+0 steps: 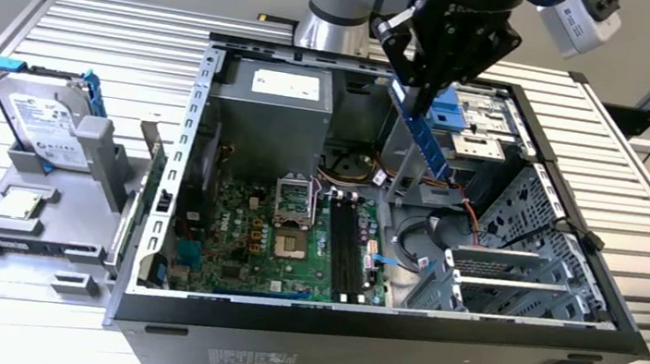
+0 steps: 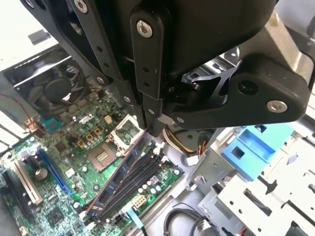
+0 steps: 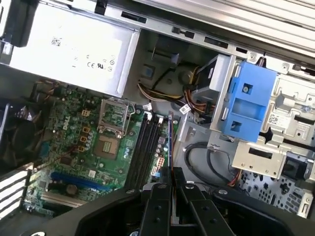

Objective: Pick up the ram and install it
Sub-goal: 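Insert the ram into the slot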

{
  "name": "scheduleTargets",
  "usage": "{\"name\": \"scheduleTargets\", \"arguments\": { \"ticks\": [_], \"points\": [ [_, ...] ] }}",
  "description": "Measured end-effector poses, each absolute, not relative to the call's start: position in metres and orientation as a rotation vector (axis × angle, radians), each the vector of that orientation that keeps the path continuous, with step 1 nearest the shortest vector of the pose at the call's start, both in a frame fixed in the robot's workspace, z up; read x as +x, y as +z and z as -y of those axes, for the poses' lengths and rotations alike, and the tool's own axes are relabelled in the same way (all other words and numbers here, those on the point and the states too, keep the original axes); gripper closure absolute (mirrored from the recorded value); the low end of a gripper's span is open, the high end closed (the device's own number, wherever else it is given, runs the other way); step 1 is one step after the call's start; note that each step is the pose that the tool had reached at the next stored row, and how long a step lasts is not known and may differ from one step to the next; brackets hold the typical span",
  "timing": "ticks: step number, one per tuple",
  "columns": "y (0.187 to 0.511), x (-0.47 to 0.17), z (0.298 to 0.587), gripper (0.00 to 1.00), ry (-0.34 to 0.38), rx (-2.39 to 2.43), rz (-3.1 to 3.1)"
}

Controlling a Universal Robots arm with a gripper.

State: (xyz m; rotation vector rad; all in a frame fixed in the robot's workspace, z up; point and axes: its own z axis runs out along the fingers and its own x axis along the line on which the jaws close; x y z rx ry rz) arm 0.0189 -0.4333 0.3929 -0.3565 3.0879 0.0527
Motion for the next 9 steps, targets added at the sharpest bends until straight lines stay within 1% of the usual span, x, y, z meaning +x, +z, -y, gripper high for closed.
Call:
{"name": "scheduleTargets", "arguments": {
  "ticks": [9],
  "points": [
    [0.3914,0.0189,0.4333,1.0,0.056,-0.198,-3.139]
  ]
}}
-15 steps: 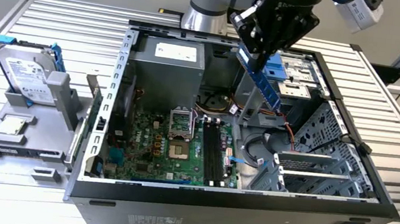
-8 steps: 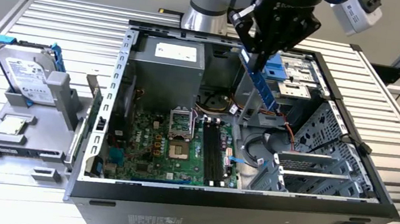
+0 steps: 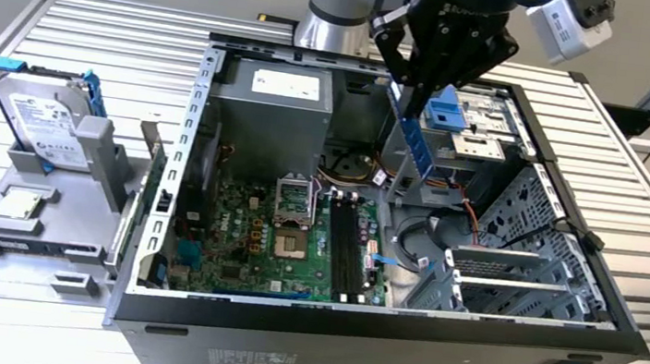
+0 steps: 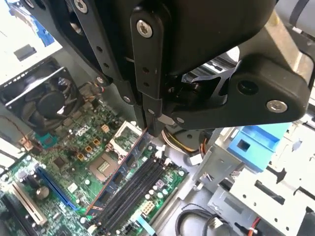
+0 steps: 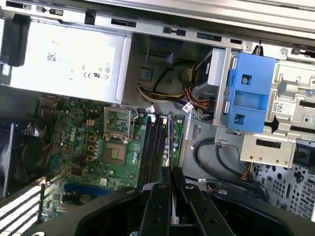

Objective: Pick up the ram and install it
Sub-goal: 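Insert the ram into the slot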

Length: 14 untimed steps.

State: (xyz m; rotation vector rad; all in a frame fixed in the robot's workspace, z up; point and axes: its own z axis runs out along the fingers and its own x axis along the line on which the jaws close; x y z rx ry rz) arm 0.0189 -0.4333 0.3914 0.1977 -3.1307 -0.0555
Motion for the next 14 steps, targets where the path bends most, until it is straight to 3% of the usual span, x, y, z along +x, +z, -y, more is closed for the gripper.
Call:
{"name": "scheduleTargets", "arguments": {
  "ticks": [14],
  "points": [
    [0.377,0.019,0.433,1.0,-0.056,0.188,3.131]
  ]
}}
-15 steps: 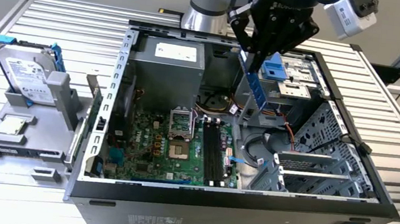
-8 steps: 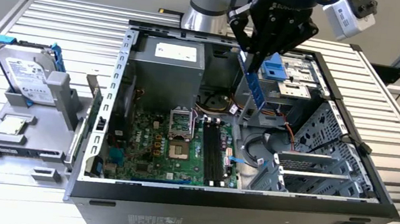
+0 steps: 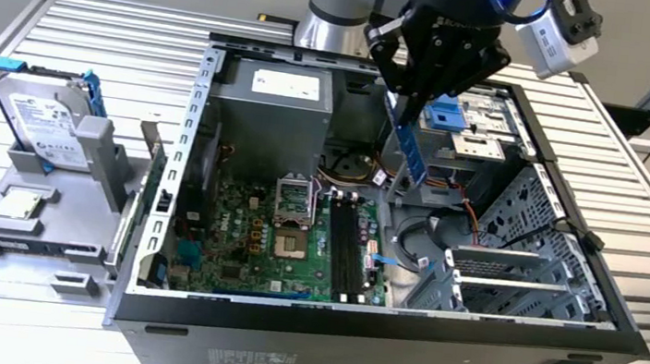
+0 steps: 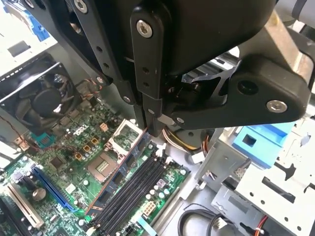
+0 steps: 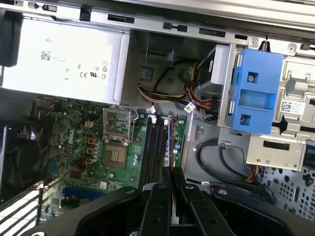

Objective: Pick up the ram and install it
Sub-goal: 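Insert the ram into the slot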

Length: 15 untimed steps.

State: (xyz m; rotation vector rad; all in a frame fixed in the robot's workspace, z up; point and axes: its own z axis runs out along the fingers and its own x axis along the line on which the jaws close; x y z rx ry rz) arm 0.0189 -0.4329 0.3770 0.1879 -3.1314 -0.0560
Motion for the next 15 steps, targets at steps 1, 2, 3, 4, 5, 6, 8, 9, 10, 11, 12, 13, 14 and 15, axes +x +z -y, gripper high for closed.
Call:
{"name": "scheduleTargets", "arguments": {
  "ticks": [1,2,3,4,5,6,8,9,10,11,12,13,14,15],
  "points": [
    [0.375,0.019,0.433,1.0,-0.056,0.188,3.131],
    [0.374,0.019,0.433,1.0,-0.056,0.188,3.131],
    [0.373,0.019,0.433,1.0,-0.056,0.188,3.131],
    [0.371,0.019,0.433,1.0,-0.056,0.188,3.131],
    [0.37,0.02,0.433,1.0,-0.056,0.187,3.131],
    [0.369,0.02,0.433,1.0,-0.056,0.187,3.131],
    [0.367,0.02,0.433,1.0,-0.056,0.187,3.131],
    [0.365,0.02,0.433,1.0,-0.056,0.187,3.131],
    [0.364,0.02,0.432,1.0,-0.056,0.187,3.131],
    [0.363,0.021,0.432,1.0,-0.056,0.187,3.131],
    [0.362,0.021,0.432,1.0,-0.056,0.187,3.131],
    [0.361,0.021,0.432,1.0,-0.056,0.187,3.131],
    [0.36,0.022,0.432,1.0,-0.056,0.187,3.132],
    [0.359,0.022,0.432,1.0,-0.056,0.186,3.131]
  ]
}}
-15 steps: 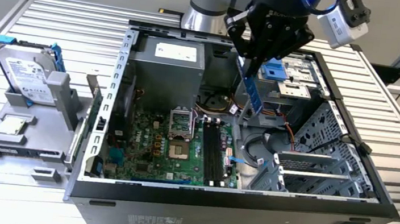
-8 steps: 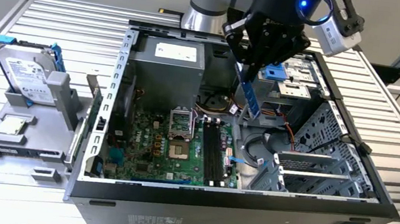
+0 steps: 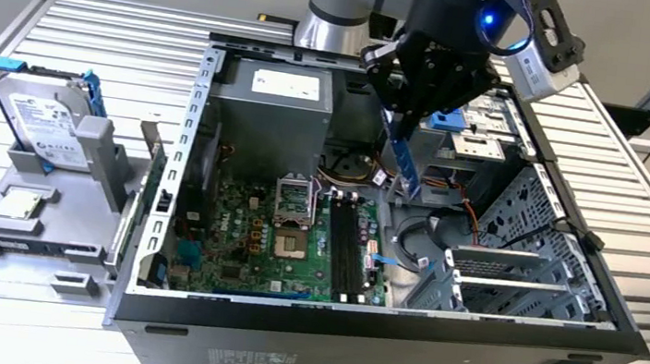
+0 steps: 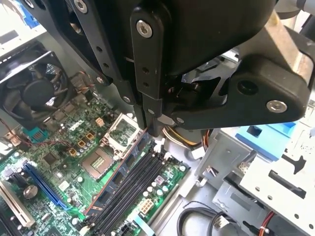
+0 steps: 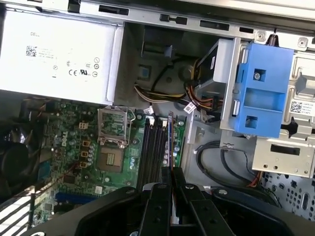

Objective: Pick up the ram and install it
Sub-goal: 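Insert the ram into the slot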

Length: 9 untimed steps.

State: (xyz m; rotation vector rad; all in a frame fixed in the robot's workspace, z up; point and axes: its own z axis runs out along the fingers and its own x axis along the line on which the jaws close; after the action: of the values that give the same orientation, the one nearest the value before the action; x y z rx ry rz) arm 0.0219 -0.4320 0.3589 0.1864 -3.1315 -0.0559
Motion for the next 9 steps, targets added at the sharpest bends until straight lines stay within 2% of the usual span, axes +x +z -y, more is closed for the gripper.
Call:
{"name": "scheduleTargets", "arguments": {
  "ticks": [9],
  "points": [
    [0.3508,0.0225,0.4319,1.0,-0.056,0.183,3.132]
  ]
}}
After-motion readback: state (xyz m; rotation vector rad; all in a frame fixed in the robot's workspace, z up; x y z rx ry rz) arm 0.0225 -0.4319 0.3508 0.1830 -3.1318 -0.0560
